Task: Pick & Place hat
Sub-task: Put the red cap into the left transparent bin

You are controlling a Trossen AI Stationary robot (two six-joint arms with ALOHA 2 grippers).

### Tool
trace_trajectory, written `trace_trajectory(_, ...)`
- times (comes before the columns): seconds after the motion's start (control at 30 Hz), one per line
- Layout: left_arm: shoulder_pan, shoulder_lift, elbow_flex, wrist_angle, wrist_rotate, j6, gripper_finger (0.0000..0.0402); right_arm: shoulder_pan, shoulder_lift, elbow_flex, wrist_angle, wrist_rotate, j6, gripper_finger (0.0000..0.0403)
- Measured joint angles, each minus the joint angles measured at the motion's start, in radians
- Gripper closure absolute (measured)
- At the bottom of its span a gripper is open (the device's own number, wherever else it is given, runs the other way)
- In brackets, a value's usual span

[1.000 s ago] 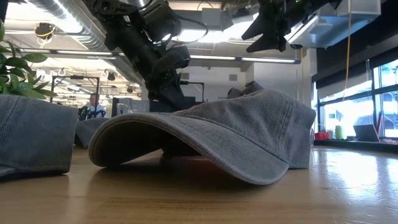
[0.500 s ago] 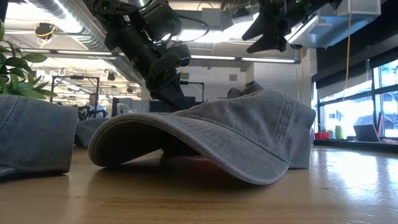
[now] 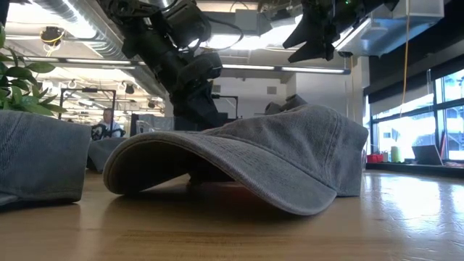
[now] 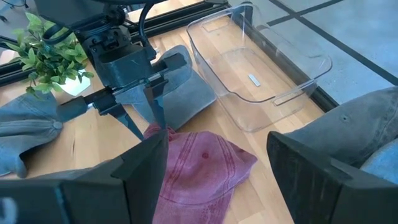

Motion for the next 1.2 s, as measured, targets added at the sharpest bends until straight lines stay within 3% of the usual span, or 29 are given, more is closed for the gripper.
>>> trace_trajectory(0.53, -0.037, 0.117, 0.0, 0.055, -0.057, -0.007, 0.0235, 0.0, 0.0, 0.0, -0.005, 0.0, 0.001, 0.013)
trace_trajectory(0.67, -0.037, 0.111, 0.0, 0.06, -0.057, 0.006, 0.0271, 0.0, 0.0, 0.0, -0.005, 0.0, -0.001, 0.013)
trace_trajectory(0.9, -0.036, 0.104, 0.025, 0.059, -0.06, 0.001, 0.0382, 0.0, 0.0, 0.0, -0.006, 0.0, -0.002, 0.013)
trace_trajectory(1.07, -0.031, 0.035, 0.089, 0.016, -0.054, 0.014, 0.0392, -0.001, 0.0, 0.0, -0.007, 0.0, -0.002, 0.013)
trace_trajectory(1.2, -0.022, -0.062, 0.15, -0.118, -0.131, 0.063, 0.0395, -0.001, 0.0, 0.0, -0.01, 0.0, -0.004, 0.013)
